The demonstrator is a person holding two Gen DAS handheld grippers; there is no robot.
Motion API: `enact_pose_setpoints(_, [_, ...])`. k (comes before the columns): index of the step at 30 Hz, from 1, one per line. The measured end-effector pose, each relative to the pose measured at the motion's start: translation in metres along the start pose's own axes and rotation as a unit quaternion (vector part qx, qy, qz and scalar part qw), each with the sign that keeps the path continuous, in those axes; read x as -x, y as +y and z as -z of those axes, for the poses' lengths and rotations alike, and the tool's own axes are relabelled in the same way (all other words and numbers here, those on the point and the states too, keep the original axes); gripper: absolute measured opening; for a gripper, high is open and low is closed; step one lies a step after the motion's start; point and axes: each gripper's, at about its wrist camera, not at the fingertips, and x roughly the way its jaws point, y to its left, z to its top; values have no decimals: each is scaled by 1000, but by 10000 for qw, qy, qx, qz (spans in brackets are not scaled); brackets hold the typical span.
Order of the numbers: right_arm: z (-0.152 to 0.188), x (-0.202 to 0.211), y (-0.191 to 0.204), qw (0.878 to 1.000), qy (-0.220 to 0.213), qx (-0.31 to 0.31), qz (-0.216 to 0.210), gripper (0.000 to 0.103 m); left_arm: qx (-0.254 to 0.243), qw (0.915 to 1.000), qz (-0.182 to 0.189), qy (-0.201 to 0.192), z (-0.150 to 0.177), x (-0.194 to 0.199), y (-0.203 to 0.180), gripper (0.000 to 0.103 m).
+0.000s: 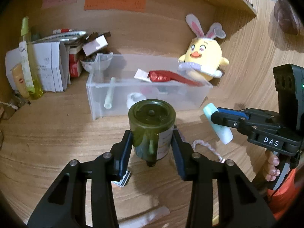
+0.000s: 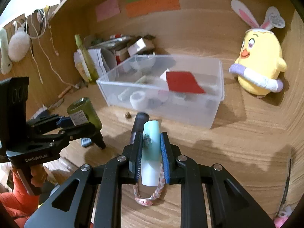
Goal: Organize objects
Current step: 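Carry the bottle and case into the bin and open both tools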
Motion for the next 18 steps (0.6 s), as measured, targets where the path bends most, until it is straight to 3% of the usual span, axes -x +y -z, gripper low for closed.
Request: enact_pose_setpoints(18, [-55,29,-17,9960,-866,-202,96,17,126,9973,-85,-717,-49,24,7,41])
